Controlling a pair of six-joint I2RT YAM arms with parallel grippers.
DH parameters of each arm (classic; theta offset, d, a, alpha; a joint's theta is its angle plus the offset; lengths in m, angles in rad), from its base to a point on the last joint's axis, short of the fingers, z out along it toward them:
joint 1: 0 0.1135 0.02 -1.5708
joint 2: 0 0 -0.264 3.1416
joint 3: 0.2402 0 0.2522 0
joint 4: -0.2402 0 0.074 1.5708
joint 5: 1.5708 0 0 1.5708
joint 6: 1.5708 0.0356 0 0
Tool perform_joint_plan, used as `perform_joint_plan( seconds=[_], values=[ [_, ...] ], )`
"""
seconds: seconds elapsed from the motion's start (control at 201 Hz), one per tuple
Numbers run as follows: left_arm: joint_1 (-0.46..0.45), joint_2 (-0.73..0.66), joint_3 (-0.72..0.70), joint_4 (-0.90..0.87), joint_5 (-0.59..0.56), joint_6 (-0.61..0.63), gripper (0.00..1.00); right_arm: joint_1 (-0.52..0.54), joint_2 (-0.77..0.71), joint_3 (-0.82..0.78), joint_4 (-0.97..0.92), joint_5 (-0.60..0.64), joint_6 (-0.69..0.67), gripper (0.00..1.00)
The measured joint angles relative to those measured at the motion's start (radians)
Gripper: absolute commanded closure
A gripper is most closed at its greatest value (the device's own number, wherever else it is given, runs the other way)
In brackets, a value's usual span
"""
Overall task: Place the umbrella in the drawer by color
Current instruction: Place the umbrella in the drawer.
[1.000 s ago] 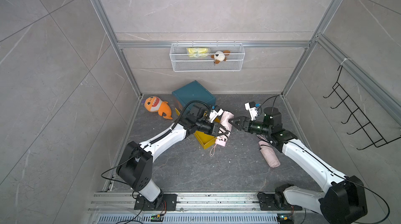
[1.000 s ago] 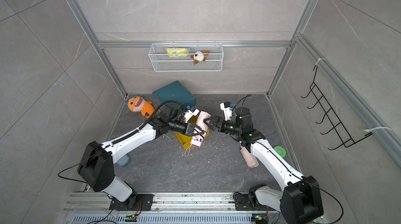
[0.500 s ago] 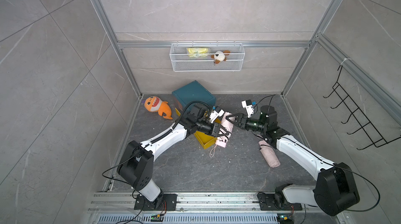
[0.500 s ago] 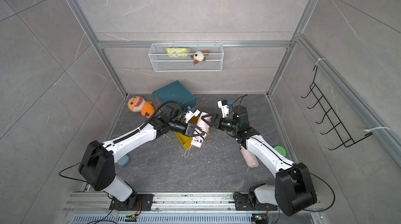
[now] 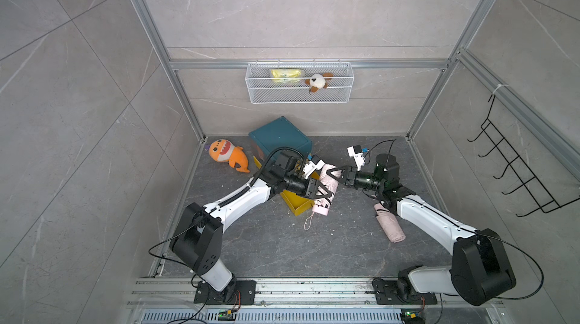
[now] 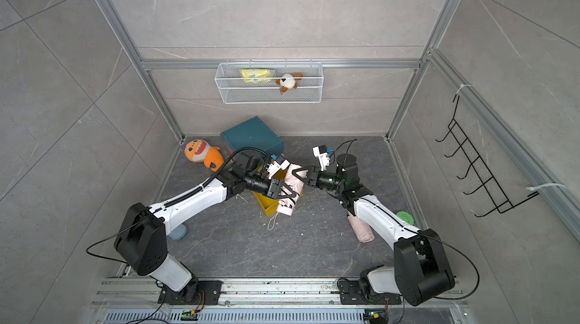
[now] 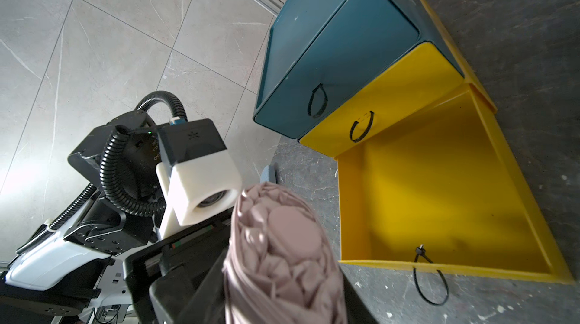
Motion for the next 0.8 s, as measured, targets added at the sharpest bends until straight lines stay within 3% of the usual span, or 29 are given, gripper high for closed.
perform_joint_plan(
  seconds=[0.129,0.309,0.557,0.801],
  values=[
    [0.002,0.000,0.002,0.003,0.000,0.000,0.33,0.000,0.000,-0.011,0.002,0.000,0.000,0.64],
    [0.005,-0.002,0.003,0.010,-0.008,0.003,0.22,0.000,0.000,-0.018,-0.008,0.001,-0.001,0.65],
    [0.042,-0.077,0.003,-0.002,-0.123,-0.005,0.18,0.000,-0.005,-0.013,-0.097,0.039,-0.043,0.66],
    [0.058,-0.261,-0.001,-0.091,-0.399,-0.006,0.17,0.000,-0.016,0.045,-0.193,0.134,-0.072,0.68]
  ],
)
